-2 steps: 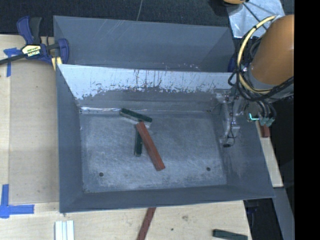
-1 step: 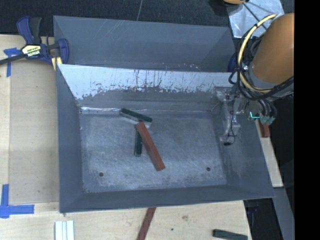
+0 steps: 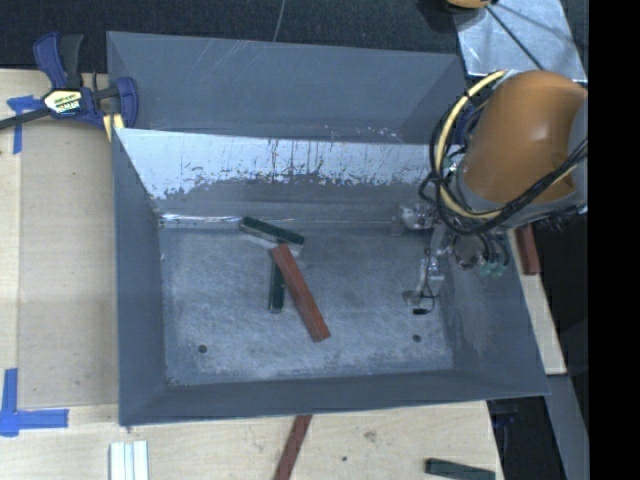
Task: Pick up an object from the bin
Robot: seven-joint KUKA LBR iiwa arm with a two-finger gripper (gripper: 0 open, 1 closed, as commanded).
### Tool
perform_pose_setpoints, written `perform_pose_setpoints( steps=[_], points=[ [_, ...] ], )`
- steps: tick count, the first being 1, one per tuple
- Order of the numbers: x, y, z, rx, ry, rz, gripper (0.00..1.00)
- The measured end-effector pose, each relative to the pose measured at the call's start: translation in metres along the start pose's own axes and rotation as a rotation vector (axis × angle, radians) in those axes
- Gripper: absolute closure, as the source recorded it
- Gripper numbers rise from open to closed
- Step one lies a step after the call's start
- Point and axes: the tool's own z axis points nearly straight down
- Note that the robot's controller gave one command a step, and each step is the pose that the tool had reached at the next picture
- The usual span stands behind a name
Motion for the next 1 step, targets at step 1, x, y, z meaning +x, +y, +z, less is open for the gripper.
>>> perform_pose_setpoints(
  steps=[1],
  points=[
    [-0.0010,0.0412,0.0360,-0.001,0.009,0.062,0.00]
  ],
)
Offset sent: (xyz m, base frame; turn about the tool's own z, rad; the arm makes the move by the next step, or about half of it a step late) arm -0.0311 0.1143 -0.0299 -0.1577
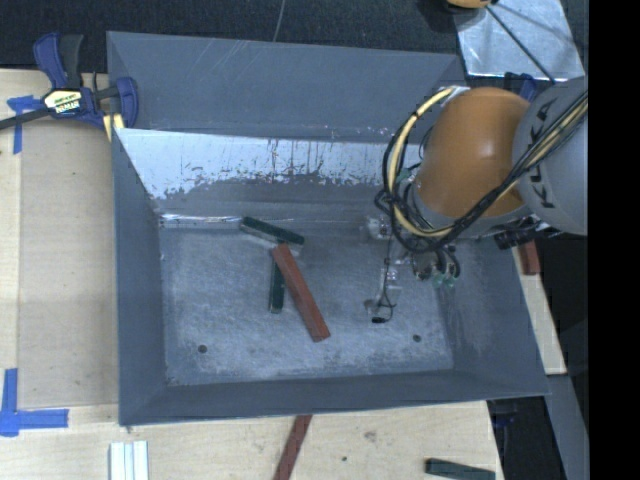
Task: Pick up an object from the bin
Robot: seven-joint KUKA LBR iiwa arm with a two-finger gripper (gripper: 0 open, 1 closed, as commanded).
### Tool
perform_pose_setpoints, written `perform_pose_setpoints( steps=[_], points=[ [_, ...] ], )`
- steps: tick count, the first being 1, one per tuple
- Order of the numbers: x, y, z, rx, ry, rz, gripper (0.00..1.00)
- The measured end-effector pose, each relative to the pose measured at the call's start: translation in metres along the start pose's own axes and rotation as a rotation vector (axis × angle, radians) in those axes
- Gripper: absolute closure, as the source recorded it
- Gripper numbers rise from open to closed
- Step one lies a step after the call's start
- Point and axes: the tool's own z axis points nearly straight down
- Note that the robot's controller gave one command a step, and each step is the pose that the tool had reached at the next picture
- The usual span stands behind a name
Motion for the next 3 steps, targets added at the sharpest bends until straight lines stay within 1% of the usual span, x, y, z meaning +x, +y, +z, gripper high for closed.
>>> perform_pose_setpoints(
  steps=[1,2,3],
  points=[
    [0.022,0.042,-0.002,0.001,0.000,-0.145,0.00],
    [-0.011,0.064,0.017,-0.002,-0.005,-0.182,0.00],
    [-0.019,0.089,0.048,0.000,-0.006,-0.191,0.00]
  ],
)
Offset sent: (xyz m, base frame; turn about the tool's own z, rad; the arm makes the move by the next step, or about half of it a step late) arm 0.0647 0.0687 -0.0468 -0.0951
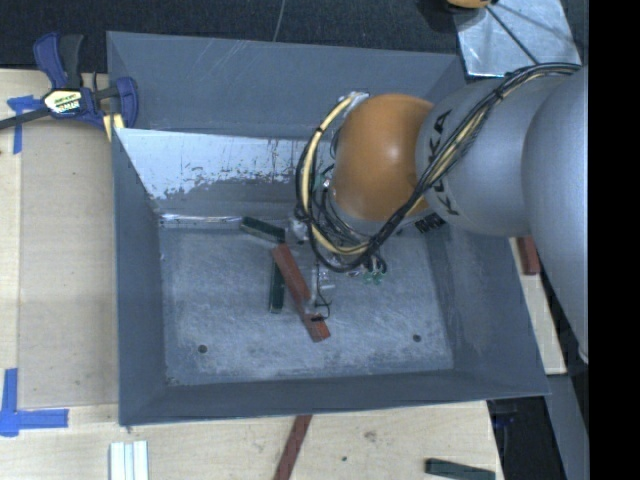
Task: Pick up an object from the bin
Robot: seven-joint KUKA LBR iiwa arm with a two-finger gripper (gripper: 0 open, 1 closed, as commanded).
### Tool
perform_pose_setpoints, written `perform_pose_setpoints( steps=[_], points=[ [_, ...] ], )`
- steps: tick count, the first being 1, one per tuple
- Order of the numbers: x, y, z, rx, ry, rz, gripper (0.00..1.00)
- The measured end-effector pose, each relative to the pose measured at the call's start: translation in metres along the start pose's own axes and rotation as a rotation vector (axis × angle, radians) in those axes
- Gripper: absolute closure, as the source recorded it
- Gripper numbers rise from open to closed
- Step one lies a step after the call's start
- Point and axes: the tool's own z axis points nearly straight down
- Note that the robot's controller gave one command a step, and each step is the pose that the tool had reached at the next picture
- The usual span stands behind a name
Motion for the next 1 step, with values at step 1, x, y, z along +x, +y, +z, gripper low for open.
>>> perform_pose_setpoints(
  steps=[1],
  points=[
    [0.0009,0.0113,0.0137,-0.002,0.005,-0.272,0.00]
  ],
)
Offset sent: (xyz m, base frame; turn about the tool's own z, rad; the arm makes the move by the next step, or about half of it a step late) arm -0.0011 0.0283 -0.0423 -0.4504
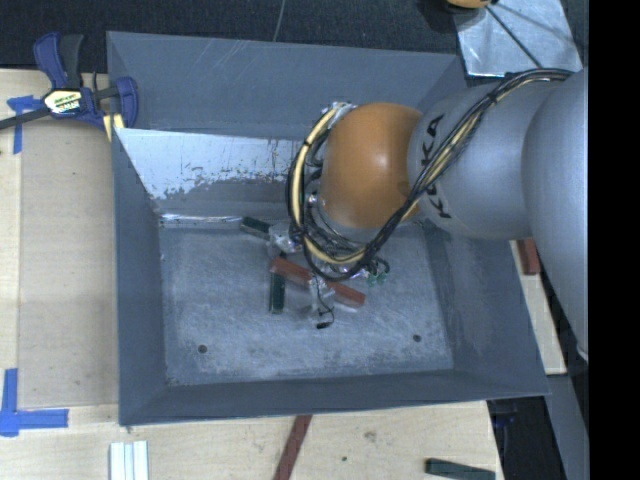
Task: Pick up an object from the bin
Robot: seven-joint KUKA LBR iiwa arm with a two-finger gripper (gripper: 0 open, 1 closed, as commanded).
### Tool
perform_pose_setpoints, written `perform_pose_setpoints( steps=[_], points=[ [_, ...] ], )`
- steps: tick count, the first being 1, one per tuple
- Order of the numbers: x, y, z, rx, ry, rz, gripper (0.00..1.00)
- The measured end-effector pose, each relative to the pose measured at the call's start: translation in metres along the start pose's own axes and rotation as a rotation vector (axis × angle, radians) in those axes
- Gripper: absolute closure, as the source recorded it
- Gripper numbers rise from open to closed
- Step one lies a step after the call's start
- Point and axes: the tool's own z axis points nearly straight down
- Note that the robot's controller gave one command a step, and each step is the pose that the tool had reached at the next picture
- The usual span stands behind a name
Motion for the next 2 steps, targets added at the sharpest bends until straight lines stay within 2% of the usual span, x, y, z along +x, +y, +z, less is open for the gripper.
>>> perform_pose_setpoints(
  steps=[1,2],
  points=[
    [-0.0085,0.0157,0.0274,0.000,-0.003,-0.177,1.00],
    [-0.0085,0.0157,0.0274,0.000,-0.003,-0.177,1.00]
  ],
)
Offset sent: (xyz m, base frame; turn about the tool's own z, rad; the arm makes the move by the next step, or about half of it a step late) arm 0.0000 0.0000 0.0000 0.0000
